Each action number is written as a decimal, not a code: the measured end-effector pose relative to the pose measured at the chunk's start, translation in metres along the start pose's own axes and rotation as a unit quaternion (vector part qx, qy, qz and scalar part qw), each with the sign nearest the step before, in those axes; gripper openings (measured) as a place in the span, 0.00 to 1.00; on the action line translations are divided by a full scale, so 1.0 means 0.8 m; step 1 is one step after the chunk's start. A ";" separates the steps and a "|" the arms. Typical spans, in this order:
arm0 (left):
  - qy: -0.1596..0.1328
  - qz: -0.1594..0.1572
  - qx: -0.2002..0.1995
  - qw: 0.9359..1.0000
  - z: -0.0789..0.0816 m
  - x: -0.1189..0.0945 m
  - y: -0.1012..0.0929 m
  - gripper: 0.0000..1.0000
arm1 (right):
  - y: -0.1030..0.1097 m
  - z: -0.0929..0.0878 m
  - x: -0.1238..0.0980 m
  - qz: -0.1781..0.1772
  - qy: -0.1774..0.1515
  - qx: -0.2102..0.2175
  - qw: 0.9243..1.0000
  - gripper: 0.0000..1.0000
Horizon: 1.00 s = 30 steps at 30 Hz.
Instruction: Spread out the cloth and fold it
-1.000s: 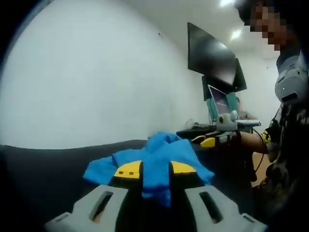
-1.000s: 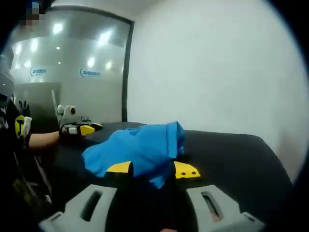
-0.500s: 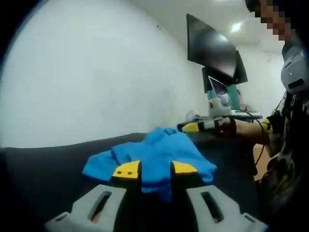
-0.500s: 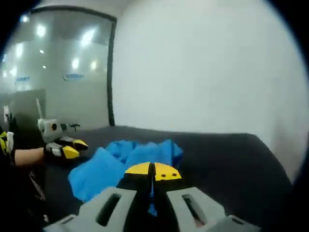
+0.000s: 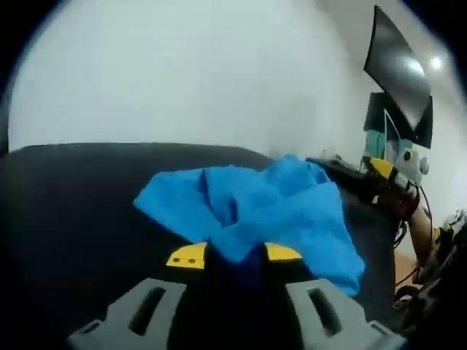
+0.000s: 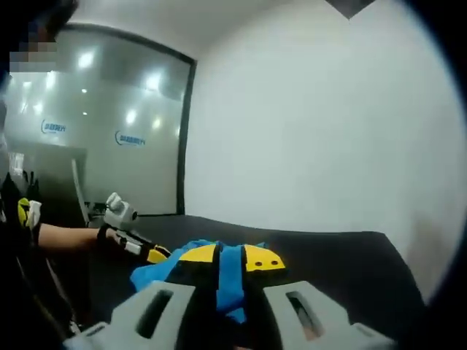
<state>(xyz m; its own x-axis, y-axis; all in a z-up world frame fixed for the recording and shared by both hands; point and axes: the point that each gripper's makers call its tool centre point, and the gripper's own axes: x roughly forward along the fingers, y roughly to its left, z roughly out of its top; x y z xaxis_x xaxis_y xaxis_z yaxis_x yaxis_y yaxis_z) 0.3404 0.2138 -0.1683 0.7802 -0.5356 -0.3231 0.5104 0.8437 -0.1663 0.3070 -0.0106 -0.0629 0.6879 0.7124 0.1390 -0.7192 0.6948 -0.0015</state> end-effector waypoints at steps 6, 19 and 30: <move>-0.073 -0.058 -0.001 0.996 0.034 -0.038 -0.060 0.04 | -0.013 -0.012 -0.007 -0.010 0.004 0.007 1.000 0.12; -0.161 -0.314 0.019 0.936 0.099 -0.163 -0.219 0.03 | 0.006 -0.062 0.005 0.046 0.075 0.004 0.996 0.29; -0.012 -0.443 0.155 0.883 -0.017 -0.191 -0.304 0.02 | -0.035 -0.015 -0.017 -0.001 -0.036 0.096 0.995 0.29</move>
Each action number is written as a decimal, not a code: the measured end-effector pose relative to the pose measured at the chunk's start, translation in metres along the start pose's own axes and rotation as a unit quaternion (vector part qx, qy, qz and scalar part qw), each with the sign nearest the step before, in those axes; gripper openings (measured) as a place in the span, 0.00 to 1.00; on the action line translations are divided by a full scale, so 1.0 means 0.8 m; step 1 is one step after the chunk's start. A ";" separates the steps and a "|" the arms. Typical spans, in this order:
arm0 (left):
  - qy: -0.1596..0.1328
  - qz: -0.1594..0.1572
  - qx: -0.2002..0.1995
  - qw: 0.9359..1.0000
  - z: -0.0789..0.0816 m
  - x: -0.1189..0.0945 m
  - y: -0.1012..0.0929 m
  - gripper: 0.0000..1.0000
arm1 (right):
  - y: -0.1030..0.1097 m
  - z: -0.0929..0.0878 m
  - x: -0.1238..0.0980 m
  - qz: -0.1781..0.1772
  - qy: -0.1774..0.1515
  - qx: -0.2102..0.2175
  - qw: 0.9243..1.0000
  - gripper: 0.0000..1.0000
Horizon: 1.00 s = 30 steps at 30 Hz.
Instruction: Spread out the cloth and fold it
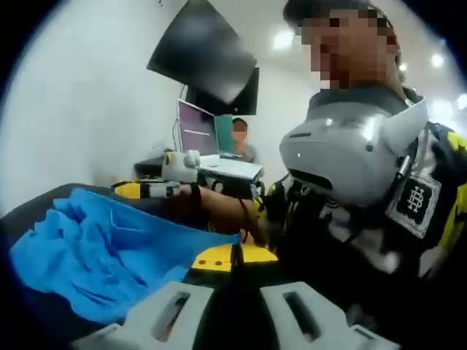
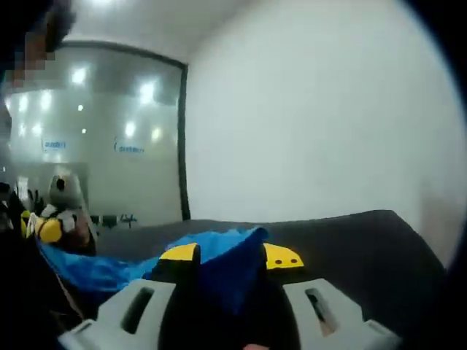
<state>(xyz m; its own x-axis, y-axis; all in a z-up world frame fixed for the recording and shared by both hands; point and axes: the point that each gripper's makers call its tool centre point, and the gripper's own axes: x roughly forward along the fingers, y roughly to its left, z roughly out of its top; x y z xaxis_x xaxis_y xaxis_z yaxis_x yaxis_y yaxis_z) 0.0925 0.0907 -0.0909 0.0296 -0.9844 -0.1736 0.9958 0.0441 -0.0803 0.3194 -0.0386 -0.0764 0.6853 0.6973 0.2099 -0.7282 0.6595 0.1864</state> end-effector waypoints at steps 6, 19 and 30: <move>-0.127 0.010 -0.008 0.992 0.067 -0.037 0.013 0.03 | -0.011 -0.025 -0.012 -0.013 0.047 -0.016 0.999 0.30; -0.325 0.013 0.044 0.945 0.193 -0.172 -0.025 0.02 | 0.012 -0.036 -0.013 0.016 0.042 -0.033 0.998 0.32; -0.224 0.267 -0.034 0.936 0.112 -0.191 0.091 0.11 | 0.019 -0.046 0.099 0.023 0.100 0.025 0.994 0.35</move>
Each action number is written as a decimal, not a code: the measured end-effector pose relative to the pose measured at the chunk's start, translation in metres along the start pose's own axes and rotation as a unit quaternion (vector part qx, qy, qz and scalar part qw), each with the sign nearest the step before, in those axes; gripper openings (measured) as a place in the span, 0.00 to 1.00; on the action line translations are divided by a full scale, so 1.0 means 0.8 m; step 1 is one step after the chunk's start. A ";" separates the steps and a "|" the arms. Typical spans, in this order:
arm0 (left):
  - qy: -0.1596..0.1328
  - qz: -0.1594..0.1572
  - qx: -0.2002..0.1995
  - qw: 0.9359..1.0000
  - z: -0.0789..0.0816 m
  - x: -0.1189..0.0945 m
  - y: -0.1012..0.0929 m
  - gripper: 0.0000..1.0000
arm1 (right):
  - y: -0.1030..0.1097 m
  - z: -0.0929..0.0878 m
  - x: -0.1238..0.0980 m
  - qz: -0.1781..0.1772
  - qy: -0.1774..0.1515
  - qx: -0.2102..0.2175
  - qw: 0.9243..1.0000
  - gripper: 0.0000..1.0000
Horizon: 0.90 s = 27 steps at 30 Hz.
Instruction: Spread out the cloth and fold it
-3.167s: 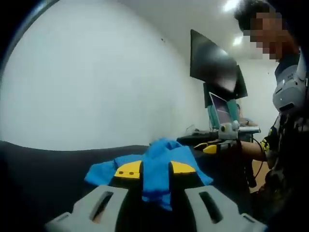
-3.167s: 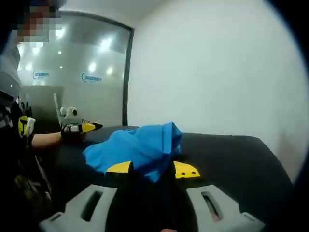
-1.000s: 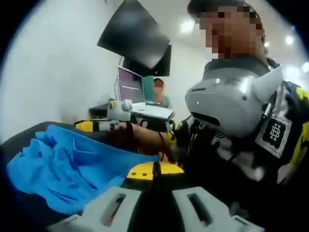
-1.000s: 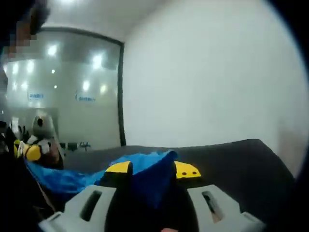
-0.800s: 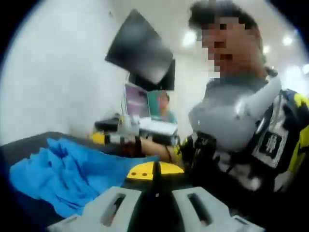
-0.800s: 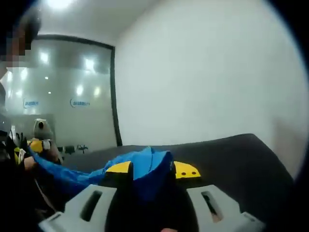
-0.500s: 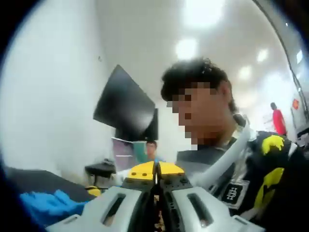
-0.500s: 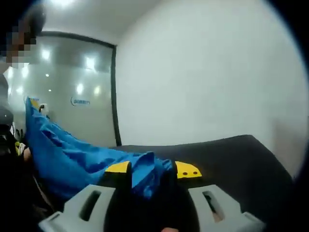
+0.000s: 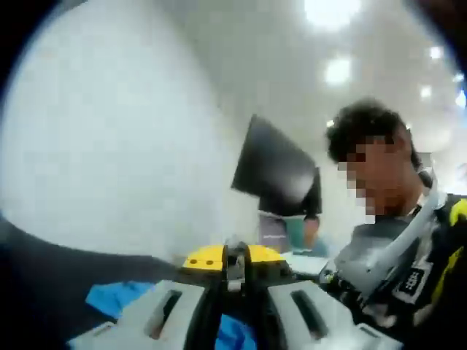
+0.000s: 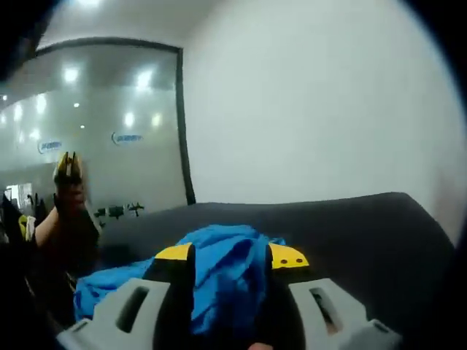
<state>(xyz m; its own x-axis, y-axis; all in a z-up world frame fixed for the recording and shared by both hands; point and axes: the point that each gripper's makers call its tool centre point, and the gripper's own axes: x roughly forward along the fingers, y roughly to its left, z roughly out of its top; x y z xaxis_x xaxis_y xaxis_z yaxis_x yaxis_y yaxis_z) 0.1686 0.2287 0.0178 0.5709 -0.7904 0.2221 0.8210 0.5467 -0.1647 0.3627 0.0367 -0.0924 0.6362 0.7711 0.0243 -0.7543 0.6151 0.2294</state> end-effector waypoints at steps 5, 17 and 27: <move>0.031 0.032 -0.056 0.997 -0.051 0.018 0.041 0.11 | -0.033 -0.041 0.036 -0.044 0.080 -0.058 0.994 0.01; 0.100 0.202 -0.079 0.971 -0.096 0.056 0.176 0.23 | -0.010 0.203 -0.198 -0.213 -0.113 -0.179 0.954 0.01; 0.258 0.322 -0.041 0.910 -0.208 0.163 0.298 0.32 | -0.018 0.184 -0.209 -0.242 -0.105 -0.240 0.934 0.13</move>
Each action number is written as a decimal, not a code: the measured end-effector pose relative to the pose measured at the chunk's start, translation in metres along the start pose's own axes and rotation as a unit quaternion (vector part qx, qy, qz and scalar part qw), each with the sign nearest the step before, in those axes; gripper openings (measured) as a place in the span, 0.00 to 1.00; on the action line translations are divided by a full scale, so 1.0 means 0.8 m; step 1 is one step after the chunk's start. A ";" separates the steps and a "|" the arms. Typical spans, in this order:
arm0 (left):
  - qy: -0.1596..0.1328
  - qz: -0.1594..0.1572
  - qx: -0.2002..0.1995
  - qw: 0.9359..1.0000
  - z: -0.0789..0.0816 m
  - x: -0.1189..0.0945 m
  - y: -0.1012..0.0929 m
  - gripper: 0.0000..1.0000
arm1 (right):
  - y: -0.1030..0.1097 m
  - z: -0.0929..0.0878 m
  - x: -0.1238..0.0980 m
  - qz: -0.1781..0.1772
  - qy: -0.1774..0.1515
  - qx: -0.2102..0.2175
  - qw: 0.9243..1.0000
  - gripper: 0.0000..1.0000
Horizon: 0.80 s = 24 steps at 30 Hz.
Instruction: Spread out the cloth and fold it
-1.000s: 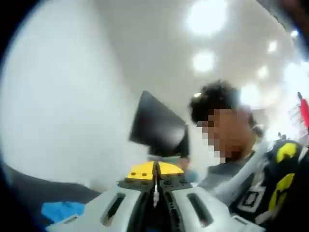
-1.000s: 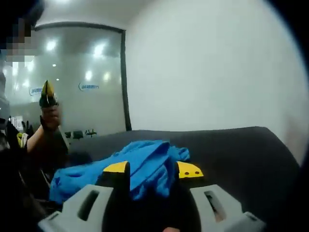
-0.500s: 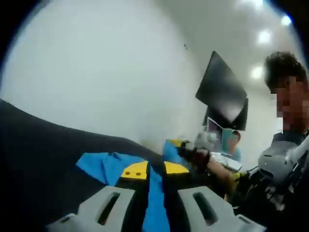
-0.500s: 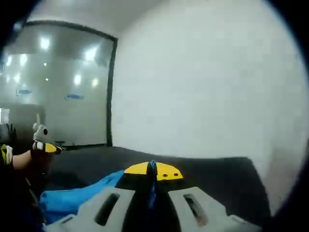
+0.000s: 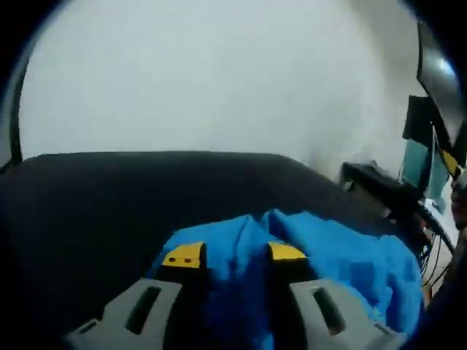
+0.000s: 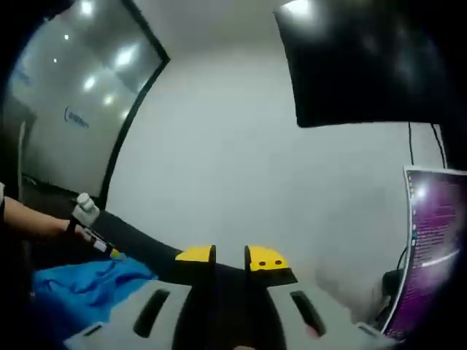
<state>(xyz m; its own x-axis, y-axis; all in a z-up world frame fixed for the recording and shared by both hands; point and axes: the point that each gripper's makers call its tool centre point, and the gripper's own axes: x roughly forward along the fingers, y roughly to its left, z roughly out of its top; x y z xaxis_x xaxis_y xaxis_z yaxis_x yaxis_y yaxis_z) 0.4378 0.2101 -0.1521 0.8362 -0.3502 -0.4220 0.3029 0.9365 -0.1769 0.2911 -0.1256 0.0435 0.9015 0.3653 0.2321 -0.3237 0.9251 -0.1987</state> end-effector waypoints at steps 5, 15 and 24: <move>0.010 -0.046 -0.029 0.998 0.001 0.015 -0.025 0.07 | 0.014 -0.040 0.010 0.023 0.036 -0.021 0.999 0.18; -0.160 -0.181 -0.062 0.968 0.103 -0.198 -0.011 0.06 | 0.052 -0.048 0.037 0.076 0.026 0.008 0.997 0.18; -0.250 -0.082 -0.084 0.961 0.149 -0.277 0.111 0.05 | 0.098 -0.046 0.052 0.121 0.022 0.006 0.992 0.18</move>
<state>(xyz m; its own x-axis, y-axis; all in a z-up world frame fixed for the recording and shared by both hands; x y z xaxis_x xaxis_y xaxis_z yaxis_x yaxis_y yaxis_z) 0.3341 0.3730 0.0317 0.9111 -0.4009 0.0960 0.4069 0.8377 -0.3643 0.3140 -0.0416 0.0023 0.8088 0.5721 0.1362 -0.5352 0.8121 -0.2324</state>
